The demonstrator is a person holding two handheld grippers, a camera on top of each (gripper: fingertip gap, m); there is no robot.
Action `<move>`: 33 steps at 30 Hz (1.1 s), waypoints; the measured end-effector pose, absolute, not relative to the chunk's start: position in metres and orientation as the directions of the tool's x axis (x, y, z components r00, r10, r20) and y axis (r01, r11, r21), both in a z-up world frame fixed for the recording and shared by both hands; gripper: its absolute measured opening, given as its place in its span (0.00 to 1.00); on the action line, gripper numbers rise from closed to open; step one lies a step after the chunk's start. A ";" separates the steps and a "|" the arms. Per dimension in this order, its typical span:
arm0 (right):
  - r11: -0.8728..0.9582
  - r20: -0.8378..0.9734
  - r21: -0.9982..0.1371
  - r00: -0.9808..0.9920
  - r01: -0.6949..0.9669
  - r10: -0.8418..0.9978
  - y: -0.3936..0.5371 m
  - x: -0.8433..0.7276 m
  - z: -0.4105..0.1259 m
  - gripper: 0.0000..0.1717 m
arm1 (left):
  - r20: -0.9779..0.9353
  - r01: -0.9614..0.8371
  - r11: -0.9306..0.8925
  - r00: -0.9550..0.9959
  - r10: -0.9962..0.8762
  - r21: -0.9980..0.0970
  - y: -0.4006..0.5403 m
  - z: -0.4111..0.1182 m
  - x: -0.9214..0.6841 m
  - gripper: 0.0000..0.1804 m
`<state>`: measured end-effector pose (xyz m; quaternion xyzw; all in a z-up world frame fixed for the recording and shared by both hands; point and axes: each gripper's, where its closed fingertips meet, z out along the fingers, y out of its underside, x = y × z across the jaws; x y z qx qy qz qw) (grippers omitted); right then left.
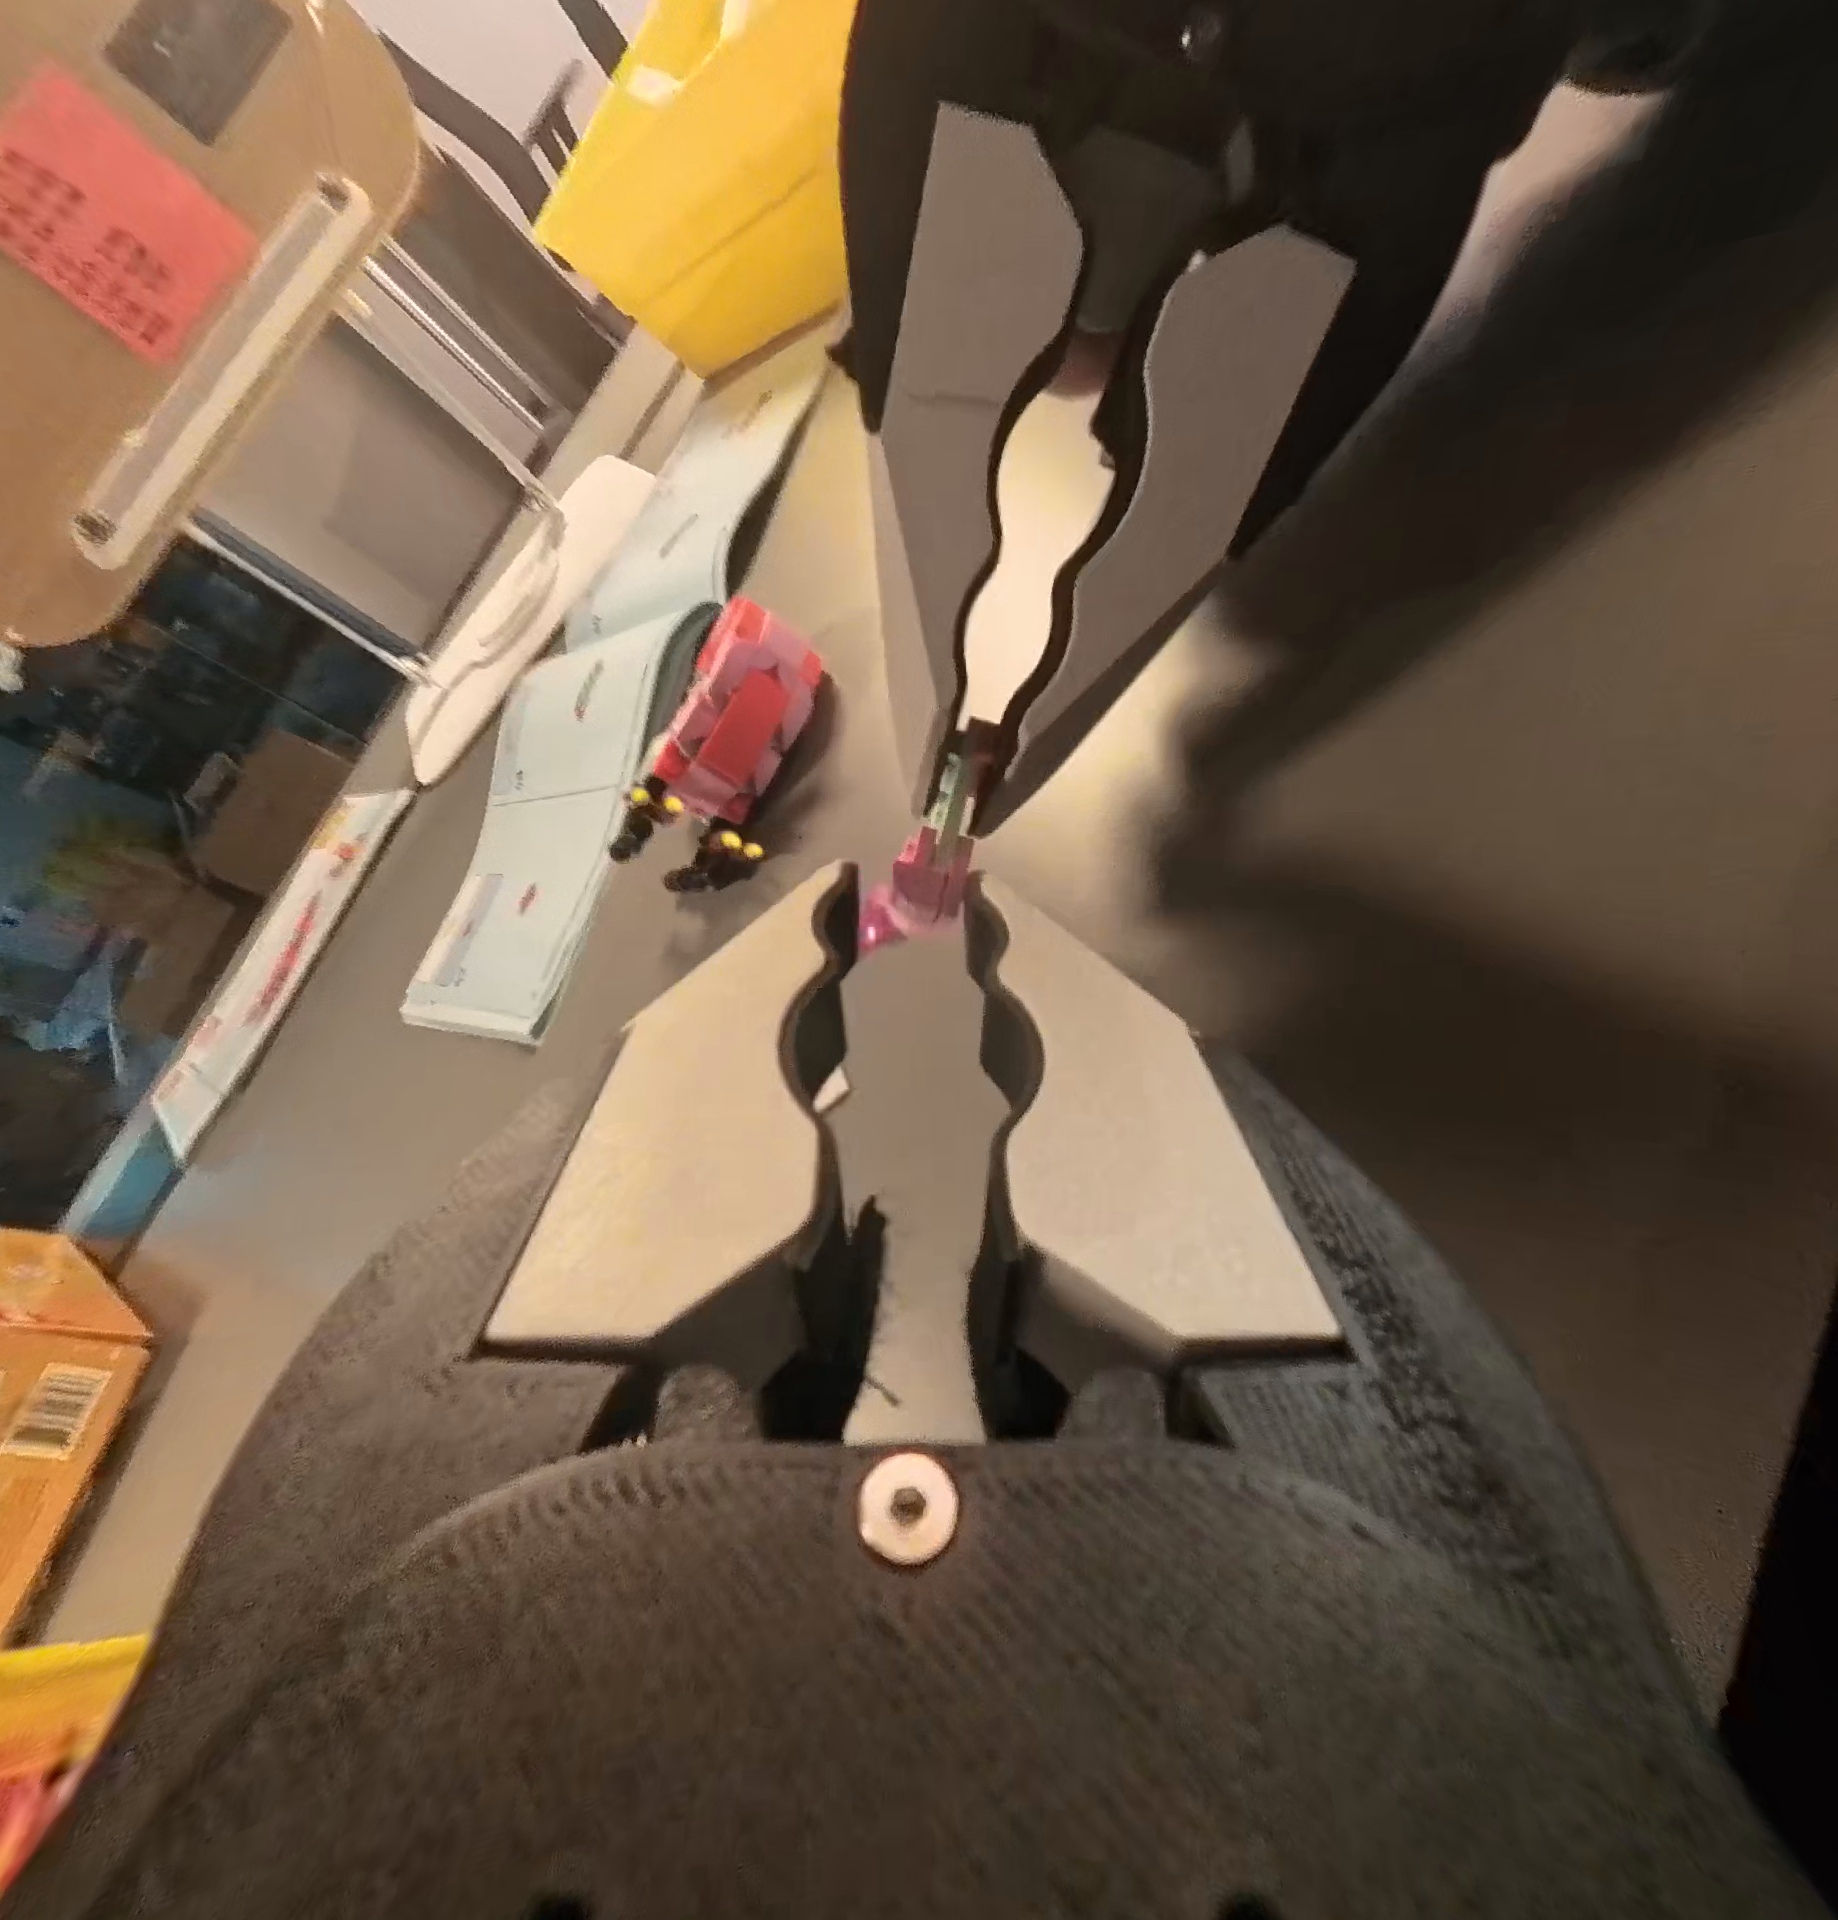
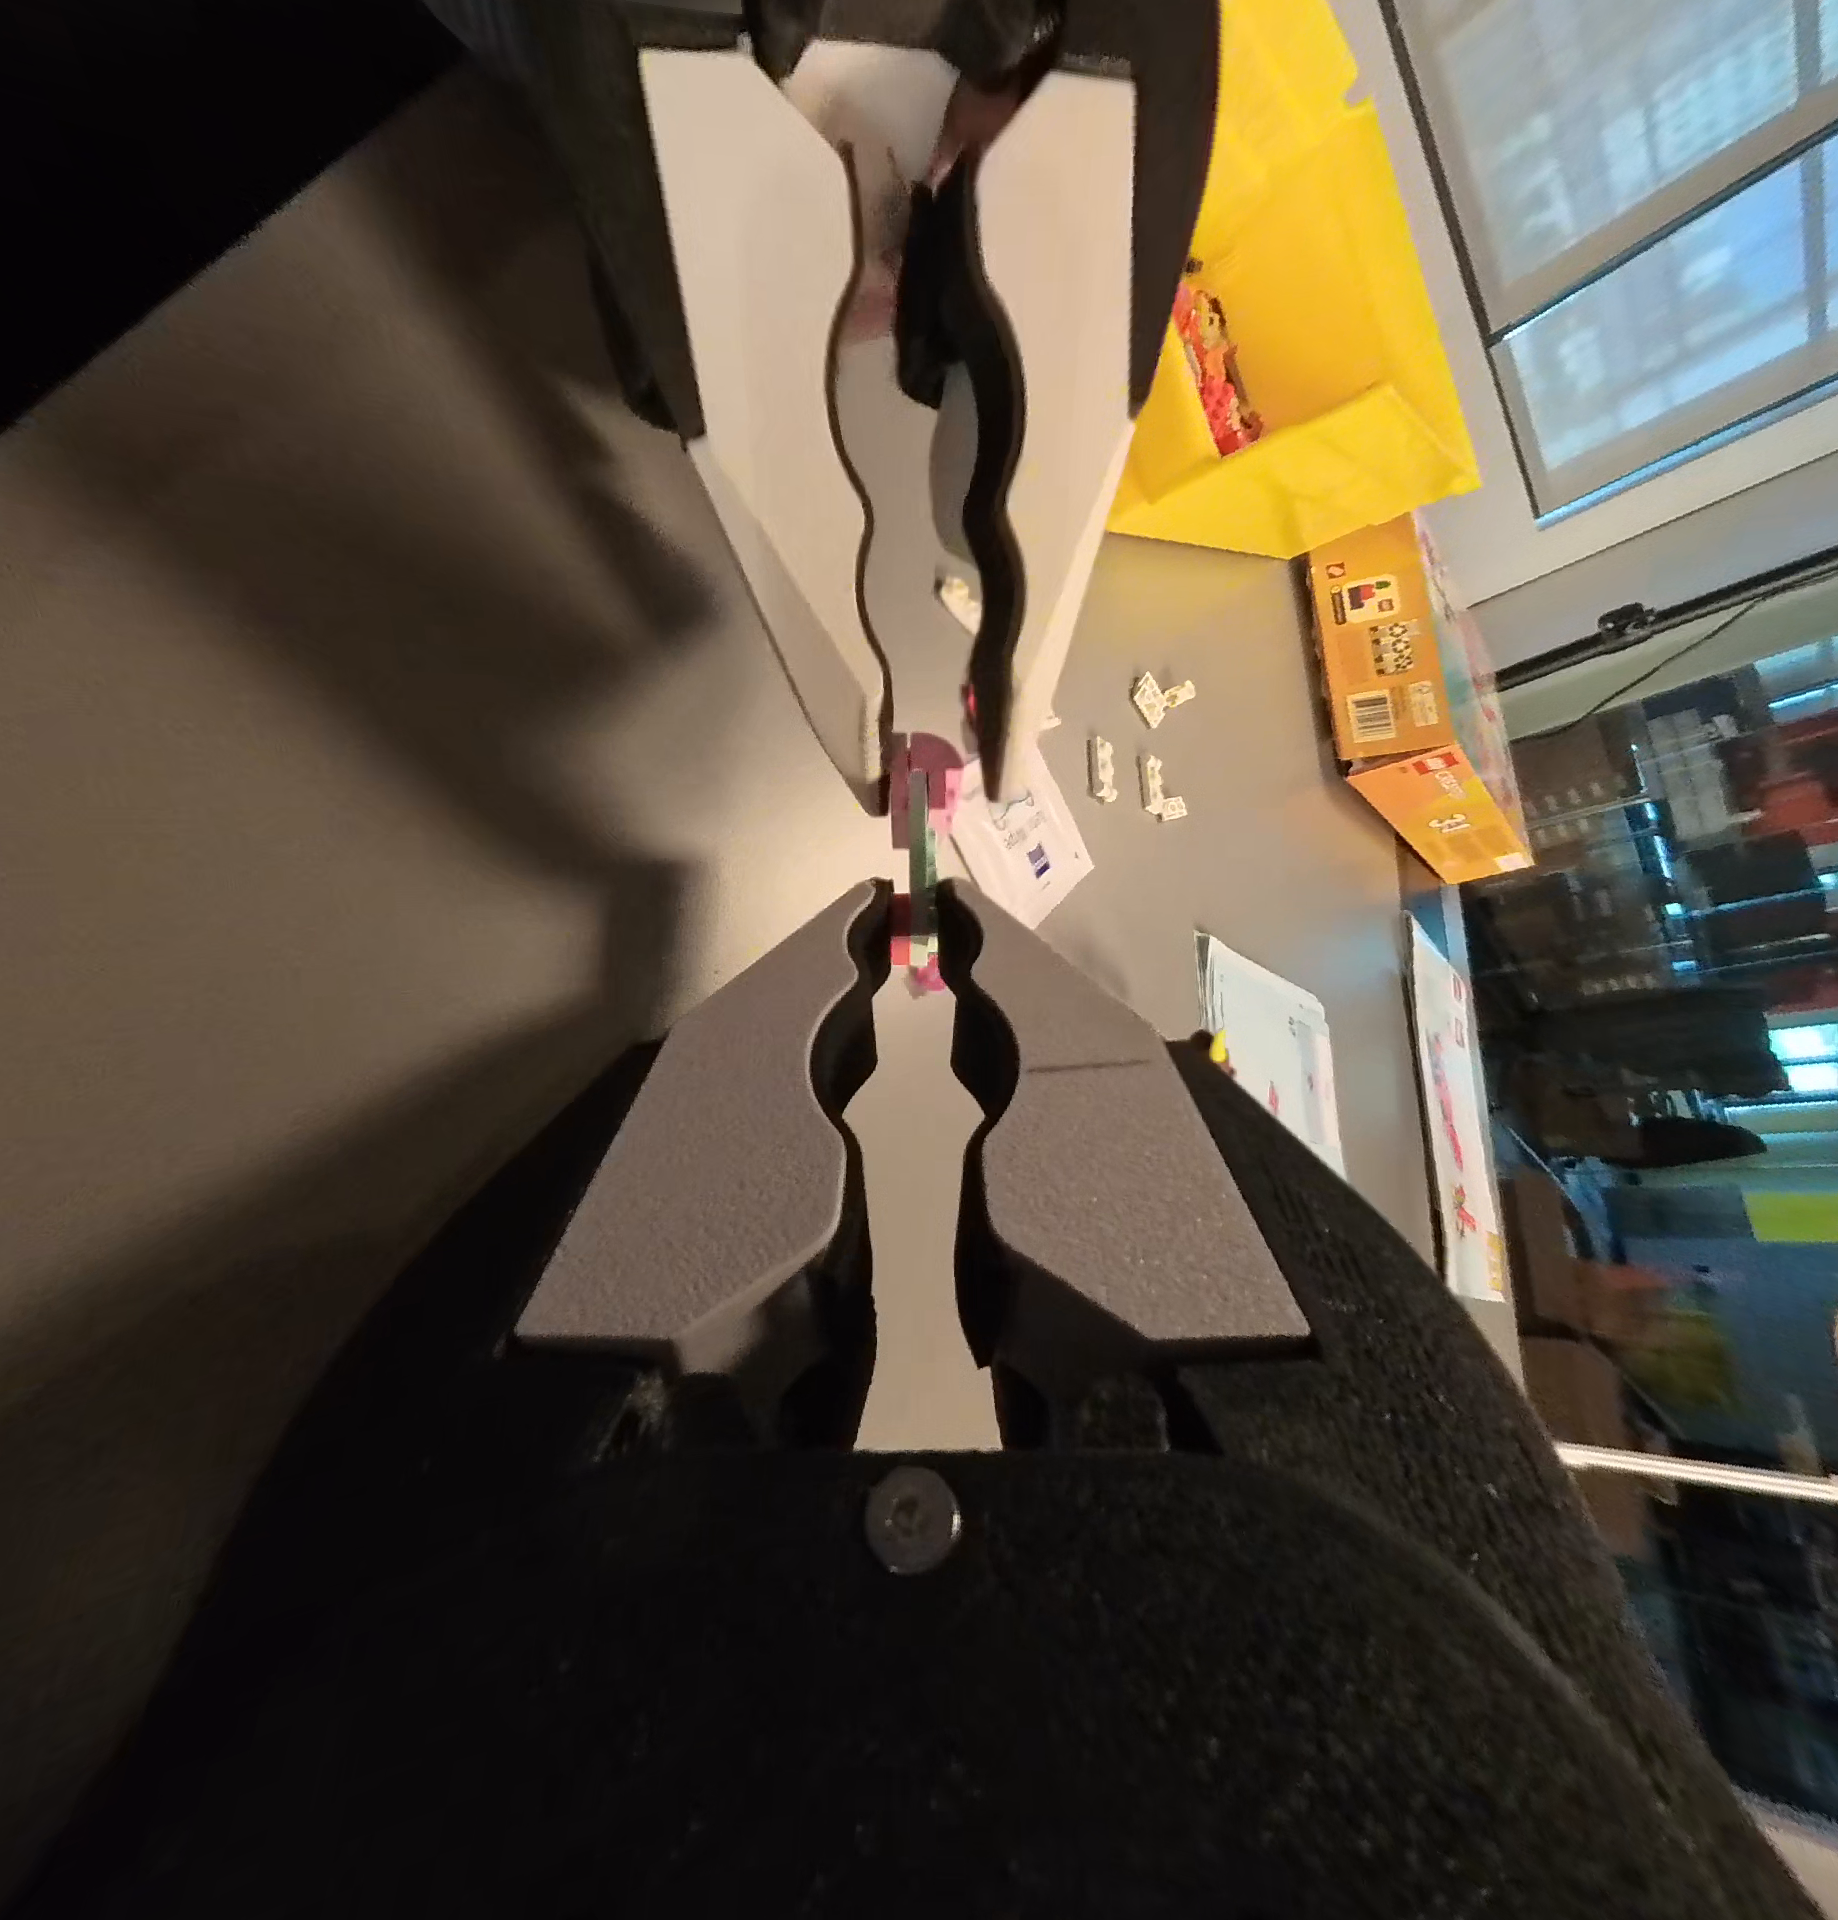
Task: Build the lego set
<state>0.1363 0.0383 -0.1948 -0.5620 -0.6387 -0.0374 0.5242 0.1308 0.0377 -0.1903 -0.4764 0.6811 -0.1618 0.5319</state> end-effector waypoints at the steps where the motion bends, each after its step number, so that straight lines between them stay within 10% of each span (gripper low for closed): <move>1: 0.368 0.712 -0.545 0.184 0.753 0.678 0.038 0.136 -0.193 0.03 | -0.596 -0.464 0.519 0.026 -0.802 -0.718 0.038 -0.188 0.131 0.12; 28: 0.233 0.545 -0.698 0.291 0.678 0.786 0.040 0.137 -0.197 0.04 | -0.817 -0.546 0.733 -0.143 -0.559 -0.406 0.039 -0.194 0.133 0.06; 33: 0.245 0.550 -0.709 0.301 0.662 0.779 0.042 0.138 -0.196 0.03 | -0.671 -0.529 0.588 -0.045 -0.740 -0.612 0.041 -0.194 0.134 0.06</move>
